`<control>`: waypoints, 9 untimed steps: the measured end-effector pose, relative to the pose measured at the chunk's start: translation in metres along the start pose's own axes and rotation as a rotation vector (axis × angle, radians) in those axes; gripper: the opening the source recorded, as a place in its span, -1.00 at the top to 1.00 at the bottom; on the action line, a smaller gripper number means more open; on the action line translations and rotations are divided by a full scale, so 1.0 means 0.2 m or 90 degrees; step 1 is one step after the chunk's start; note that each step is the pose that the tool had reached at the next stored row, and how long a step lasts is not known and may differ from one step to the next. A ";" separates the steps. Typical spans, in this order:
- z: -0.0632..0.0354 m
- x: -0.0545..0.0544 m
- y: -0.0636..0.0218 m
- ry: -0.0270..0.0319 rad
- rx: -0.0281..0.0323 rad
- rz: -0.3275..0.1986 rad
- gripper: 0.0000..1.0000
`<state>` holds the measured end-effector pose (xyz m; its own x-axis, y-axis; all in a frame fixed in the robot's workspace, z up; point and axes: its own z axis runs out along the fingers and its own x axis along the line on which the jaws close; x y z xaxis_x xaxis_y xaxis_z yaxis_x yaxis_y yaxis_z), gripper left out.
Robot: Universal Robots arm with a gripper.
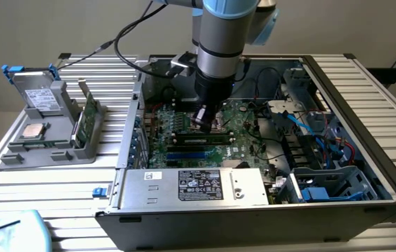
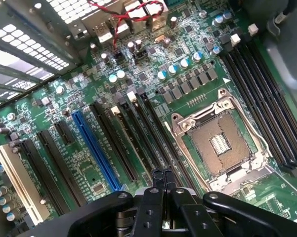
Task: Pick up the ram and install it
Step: 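Press down the ram until it locks into place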
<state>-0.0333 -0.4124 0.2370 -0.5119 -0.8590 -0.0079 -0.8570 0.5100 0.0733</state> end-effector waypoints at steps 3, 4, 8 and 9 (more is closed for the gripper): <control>0.000 0.00 0.000 -0.0021 0.0002 0.029 0.79; 0.000 0.00 0.000 -0.0028 0.0003 0.038 0.79; 0.000 0.00 0.000 -0.0055 0.0006 0.074 0.79; 0.000 0.00 0.000 -0.0062 0.0007 0.084 0.79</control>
<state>-0.0333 -0.4124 0.2370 -0.6208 -0.7839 -0.0078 -0.7822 0.6187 0.0733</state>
